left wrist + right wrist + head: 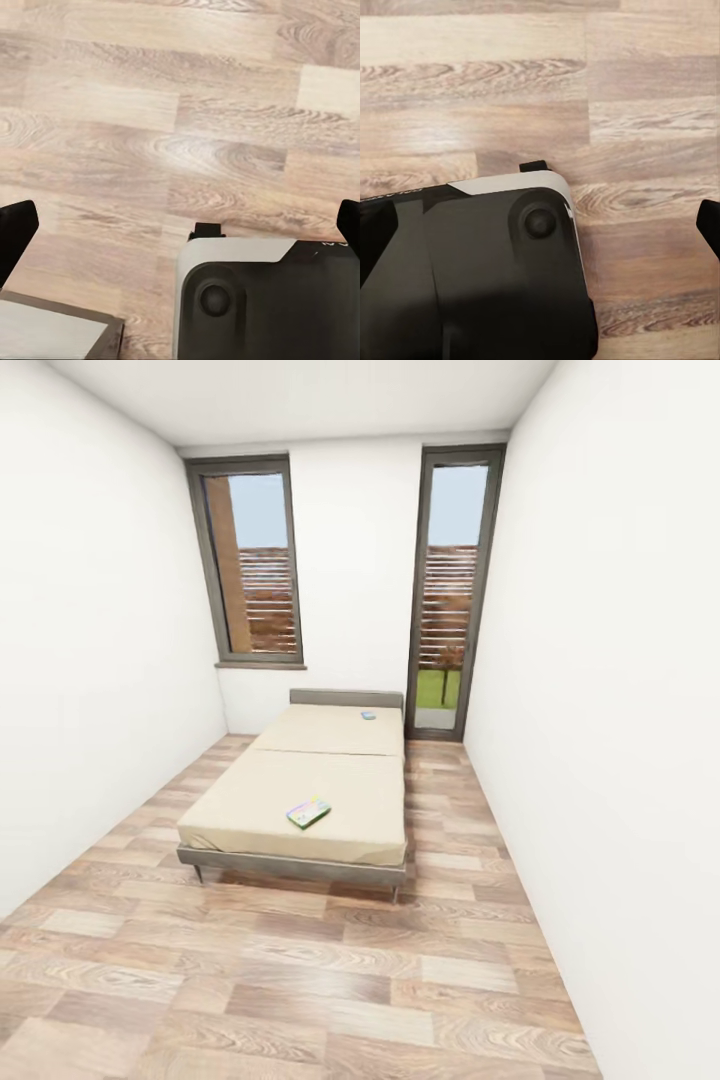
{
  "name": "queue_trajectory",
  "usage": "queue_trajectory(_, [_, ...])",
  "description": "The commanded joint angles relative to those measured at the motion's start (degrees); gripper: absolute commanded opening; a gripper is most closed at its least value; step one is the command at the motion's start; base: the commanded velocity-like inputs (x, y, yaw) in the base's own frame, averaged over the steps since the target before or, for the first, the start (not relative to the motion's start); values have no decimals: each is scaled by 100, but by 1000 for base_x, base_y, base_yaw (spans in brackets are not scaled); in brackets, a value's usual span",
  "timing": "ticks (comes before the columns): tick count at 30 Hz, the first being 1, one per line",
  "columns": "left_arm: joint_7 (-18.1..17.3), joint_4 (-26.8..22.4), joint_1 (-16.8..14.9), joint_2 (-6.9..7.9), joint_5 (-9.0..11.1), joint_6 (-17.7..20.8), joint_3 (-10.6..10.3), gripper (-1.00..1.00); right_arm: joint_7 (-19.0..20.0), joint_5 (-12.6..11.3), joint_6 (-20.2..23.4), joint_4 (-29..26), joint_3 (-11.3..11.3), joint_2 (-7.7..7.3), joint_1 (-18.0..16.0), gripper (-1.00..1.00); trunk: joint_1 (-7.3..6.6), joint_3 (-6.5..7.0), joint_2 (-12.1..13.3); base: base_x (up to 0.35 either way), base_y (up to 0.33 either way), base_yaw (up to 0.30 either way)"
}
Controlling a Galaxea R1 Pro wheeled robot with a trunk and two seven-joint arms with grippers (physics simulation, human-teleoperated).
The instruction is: Put all the toys in the child's room - the three board games (two on the bed and one on the table), the two jigsaw puzzles on the table, and the tennis ball on the table - inside the toy box on the table in the child's room.
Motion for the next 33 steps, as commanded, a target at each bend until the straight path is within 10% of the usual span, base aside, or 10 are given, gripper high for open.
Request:
queue_trajectory(1, [17, 9, -4, 0, -2, -20, -2, 100, 1, -57, -30, 2, 5, 1, 0, 100, 2, -2, -3, 0, 0, 293])
queue_trajectory(33, [19, 9, -4, 3, -2, -20, -2, 100, 7, -66, -31, -6, 5, -7, 0, 100, 2, -109, -3, 0, 0, 54])
